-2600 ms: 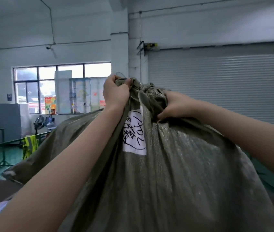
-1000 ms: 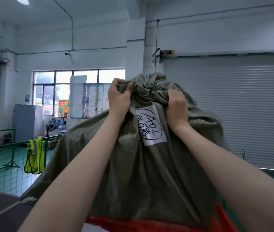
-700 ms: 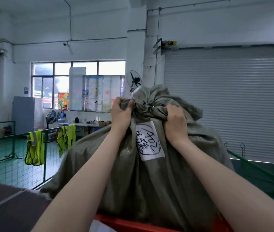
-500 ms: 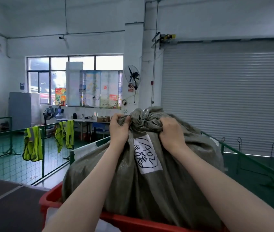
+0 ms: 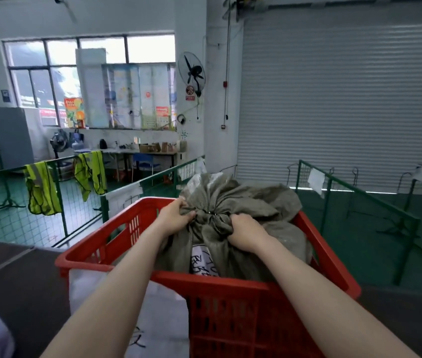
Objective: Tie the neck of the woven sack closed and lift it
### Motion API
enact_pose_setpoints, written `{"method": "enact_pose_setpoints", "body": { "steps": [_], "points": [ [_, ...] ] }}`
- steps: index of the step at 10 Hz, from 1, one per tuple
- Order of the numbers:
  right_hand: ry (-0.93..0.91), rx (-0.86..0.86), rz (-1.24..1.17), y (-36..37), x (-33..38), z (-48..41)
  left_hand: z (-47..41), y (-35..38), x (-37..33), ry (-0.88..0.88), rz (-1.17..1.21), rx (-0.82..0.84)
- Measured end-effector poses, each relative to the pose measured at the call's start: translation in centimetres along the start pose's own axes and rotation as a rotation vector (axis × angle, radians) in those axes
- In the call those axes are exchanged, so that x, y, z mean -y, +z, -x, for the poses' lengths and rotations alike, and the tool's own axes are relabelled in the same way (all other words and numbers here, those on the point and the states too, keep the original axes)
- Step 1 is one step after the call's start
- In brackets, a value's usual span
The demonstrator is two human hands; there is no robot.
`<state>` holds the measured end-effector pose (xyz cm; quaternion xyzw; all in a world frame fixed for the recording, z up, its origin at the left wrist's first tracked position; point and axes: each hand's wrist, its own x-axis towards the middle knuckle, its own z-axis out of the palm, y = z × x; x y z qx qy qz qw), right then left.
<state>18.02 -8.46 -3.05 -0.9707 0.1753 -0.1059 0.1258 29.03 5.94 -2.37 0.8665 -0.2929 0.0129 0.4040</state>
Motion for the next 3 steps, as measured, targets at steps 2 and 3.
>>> {"method": "enact_pose_setpoints", "body": {
  "steps": [2,3],
  "points": [
    [0.027,-0.003,-0.014,-1.5,0.0,1.3,0.5,-1.9,-2.0,-0.012,-0.216,0.076],
    [0.06,-0.054,-0.035,-3.1,0.0,2.5,0.8,-2.7,-2.6,0.005,-0.147,0.086]
  ]
}}
